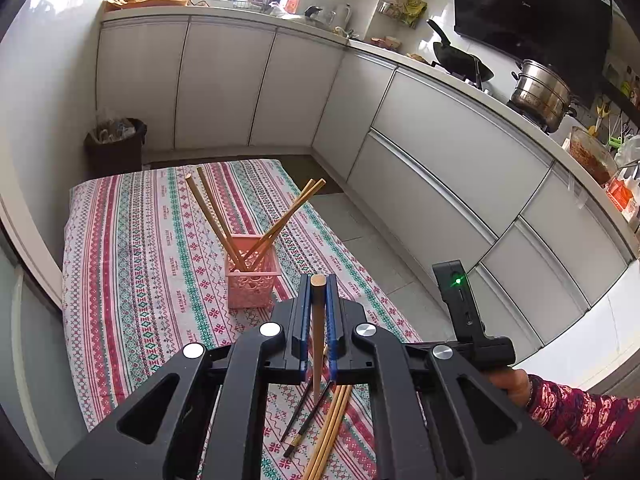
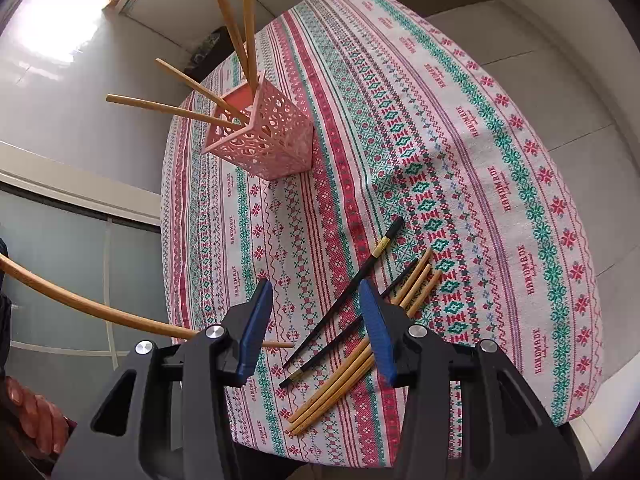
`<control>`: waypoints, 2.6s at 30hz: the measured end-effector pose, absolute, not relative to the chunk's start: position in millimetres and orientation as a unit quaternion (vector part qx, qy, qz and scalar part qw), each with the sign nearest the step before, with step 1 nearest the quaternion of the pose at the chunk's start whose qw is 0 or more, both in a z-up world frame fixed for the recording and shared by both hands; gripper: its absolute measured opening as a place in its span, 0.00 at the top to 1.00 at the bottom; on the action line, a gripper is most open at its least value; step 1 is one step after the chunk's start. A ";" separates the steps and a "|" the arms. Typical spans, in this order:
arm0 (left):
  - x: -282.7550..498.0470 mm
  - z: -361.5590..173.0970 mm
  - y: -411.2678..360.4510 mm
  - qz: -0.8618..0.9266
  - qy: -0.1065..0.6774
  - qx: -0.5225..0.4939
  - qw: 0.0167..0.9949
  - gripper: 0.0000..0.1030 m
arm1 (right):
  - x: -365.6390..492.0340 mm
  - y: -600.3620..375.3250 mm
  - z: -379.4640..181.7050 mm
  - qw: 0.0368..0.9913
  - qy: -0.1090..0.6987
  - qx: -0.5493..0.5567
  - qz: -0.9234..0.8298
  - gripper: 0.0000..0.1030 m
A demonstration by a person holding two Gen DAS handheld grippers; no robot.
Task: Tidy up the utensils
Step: 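Carry the wooden chopstick toward the pink cup with the left tool while the right tool grasps a black chopstick, then lower both held chopsticks into the pink mesh cup and open both tools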
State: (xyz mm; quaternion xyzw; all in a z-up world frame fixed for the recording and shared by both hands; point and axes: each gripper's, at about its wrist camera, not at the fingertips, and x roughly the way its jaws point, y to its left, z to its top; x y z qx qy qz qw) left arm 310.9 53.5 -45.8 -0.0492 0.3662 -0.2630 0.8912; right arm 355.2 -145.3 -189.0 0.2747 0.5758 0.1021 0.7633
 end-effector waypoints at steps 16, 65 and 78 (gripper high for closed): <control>298.4 -11.7 102.3 -0.214 0.314 -0.091 0.921 0.94 | 326.0 -30.5 -202.7 0.784 0.523 -0.150 0.298 0.57; 298.5 9.1 139.6 -0.163 0.271 -0.152 0.937 0.94 | 291.7 -24.6 -255.1 0.725 0.491 -0.267 0.402 0.93; 301.1 19.0 123.3 -0.175 0.252 -0.153 0.939 0.94 | 322.5 -71.3 -172.5 0.844 0.402 -0.150 0.322 0.93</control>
